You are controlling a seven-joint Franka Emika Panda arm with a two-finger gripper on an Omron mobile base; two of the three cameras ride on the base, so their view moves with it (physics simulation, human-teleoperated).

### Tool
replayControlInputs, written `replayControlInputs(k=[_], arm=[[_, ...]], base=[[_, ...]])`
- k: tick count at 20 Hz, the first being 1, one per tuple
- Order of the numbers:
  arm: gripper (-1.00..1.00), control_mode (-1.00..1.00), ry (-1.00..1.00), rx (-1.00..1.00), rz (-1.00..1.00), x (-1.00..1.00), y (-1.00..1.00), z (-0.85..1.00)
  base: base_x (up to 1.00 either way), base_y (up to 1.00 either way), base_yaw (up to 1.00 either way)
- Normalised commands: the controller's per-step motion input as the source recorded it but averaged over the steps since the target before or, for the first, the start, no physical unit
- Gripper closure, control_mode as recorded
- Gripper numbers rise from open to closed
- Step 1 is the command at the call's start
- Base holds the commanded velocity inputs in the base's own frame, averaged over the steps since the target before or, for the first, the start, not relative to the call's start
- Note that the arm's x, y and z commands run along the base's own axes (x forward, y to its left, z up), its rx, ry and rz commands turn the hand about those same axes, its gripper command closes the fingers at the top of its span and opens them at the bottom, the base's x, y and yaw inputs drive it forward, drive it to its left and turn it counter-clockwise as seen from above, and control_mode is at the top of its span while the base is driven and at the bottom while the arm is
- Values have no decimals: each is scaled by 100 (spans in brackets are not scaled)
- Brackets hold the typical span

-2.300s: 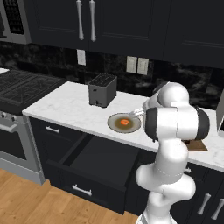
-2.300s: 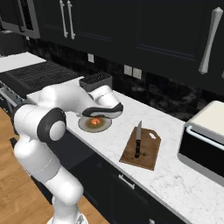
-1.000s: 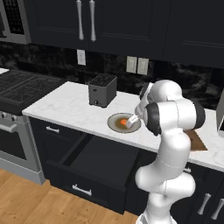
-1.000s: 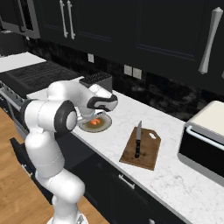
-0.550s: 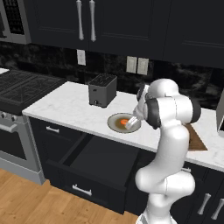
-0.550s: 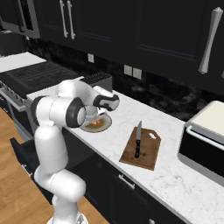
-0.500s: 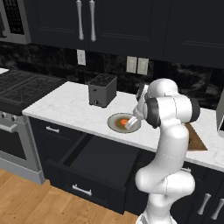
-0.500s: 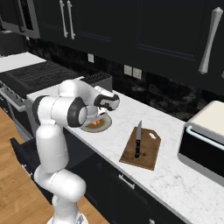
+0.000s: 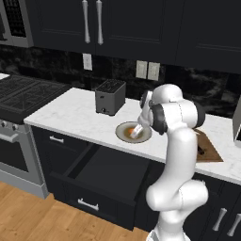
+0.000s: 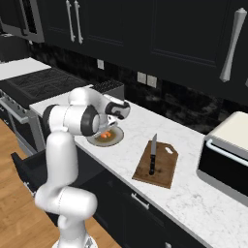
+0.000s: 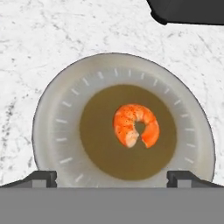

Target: Pick up the knife from the drawer and place it on the cutting board. Then place the meat from the plate to the cutting board.

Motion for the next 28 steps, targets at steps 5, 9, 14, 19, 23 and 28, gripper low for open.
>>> replayControlInputs(k=[5,9,14,19,23,28], arm=[[-100,-100,19,0,0,59,30,28],[-100,-100,28,1,-1,84,7,13],[-100,-100,29,1,-1,61,1,1],[-100,-100,29,8,-1,77,0,2],[100,-100,28,11,0,58,0,1],[100,-100,26,18,0,24,0,0]], base=[[0,0,0],[0,0,0],[0,0,0],[0,0,0],[0,0,0],[0,0,0]])
